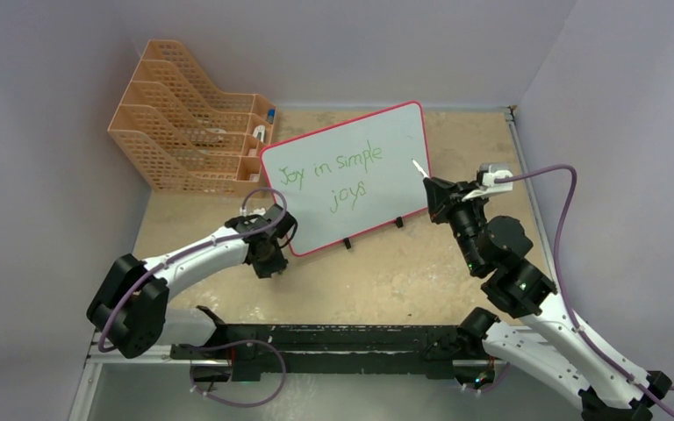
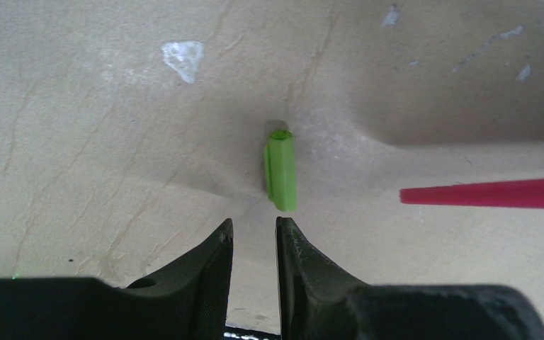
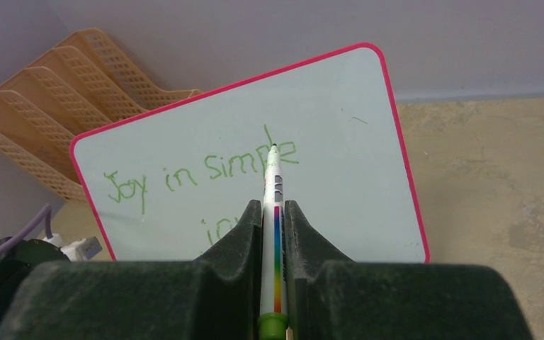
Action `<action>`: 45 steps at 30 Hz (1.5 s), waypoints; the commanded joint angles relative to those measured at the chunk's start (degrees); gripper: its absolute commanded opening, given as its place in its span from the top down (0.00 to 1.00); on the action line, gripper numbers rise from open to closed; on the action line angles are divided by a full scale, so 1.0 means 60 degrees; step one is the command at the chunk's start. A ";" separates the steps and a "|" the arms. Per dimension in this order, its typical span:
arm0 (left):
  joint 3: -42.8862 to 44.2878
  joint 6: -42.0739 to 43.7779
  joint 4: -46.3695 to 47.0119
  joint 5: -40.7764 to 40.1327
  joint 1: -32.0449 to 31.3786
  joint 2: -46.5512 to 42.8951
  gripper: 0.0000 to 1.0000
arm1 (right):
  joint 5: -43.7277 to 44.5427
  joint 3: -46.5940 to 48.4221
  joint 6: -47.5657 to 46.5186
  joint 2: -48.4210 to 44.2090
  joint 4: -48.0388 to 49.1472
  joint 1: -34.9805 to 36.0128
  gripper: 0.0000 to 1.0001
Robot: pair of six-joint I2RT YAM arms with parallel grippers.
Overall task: Write a sentence on the whiteboard
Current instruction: Close the whiteboard marker at the center of the board.
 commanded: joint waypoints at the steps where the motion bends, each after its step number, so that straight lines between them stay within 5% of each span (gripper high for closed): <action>1: 0.0402 -0.0215 0.0546 -0.0023 -0.0166 -0.0054 0.74 | 0.0128 0.0356 -0.0125 -0.0011 0.0268 -0.0015 1.00; 26: -0.0068 0.0087 0.1179 -0.0417 -0.0159 0.1168 0.78 | 0.0085 0.0363 -0.0170 0.0189 0.0254 -0.0028 1.00; 34: 0.0021 0.0914 0.1332 -0.0471 -0.0161 0.0981 0.71 | 0.0043 0.0363 -0.0173 0.0198 0.0246 -0.0018 1.00; 45: -0.0103 0.1707 0.1732 -0.0184 0.0033 0.0992 0.75 | -0.0010 0.0359 -0.0175 0.0198 0.0217 -0.0021 1.00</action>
